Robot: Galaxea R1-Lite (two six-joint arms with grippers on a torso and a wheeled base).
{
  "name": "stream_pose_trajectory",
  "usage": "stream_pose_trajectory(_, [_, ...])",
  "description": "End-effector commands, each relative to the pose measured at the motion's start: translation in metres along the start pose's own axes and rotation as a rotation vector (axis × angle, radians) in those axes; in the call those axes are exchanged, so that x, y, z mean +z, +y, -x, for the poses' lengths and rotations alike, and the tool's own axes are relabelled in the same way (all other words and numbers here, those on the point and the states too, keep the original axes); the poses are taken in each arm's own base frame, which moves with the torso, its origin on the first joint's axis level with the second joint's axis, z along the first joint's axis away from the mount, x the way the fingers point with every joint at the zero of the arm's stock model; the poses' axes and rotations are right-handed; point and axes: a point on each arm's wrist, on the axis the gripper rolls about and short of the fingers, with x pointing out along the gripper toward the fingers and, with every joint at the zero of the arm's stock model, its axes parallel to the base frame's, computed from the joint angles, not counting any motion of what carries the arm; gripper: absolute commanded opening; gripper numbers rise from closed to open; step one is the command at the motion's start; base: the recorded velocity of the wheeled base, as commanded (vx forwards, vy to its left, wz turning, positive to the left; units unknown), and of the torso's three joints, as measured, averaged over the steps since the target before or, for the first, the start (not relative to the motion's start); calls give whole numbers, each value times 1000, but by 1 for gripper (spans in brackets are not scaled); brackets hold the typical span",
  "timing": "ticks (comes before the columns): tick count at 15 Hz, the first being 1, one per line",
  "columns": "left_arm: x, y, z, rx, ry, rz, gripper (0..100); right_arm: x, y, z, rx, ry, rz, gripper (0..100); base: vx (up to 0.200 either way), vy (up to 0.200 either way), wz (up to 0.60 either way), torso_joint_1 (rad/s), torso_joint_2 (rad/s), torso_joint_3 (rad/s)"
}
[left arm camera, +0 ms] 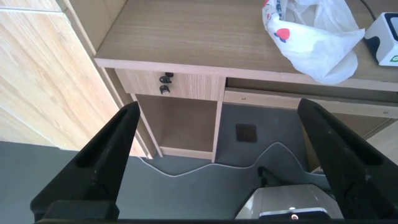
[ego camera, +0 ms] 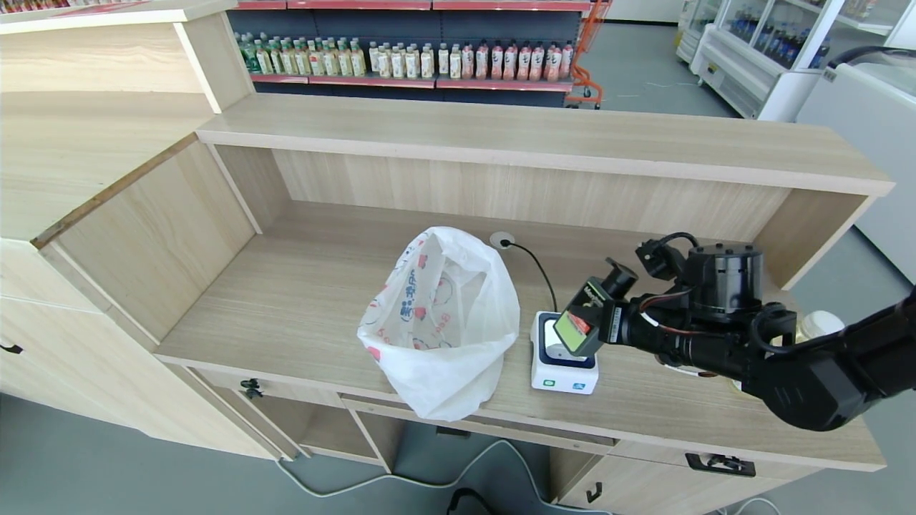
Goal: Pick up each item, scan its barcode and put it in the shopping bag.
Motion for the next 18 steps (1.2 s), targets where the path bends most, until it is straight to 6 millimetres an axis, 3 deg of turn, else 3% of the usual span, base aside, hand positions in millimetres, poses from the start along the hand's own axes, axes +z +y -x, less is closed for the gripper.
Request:
stream_pose_trajectory(1, [0,0,0,0,2,0,100,-1,-2,-10,1,5,-1,0,0,0,0,0,0,0])
stream_pose_trajectory(18, [0,0,0,0,2,-4,100,-13,2,-37,28,14,8,0,0,0,0,0,0,0])
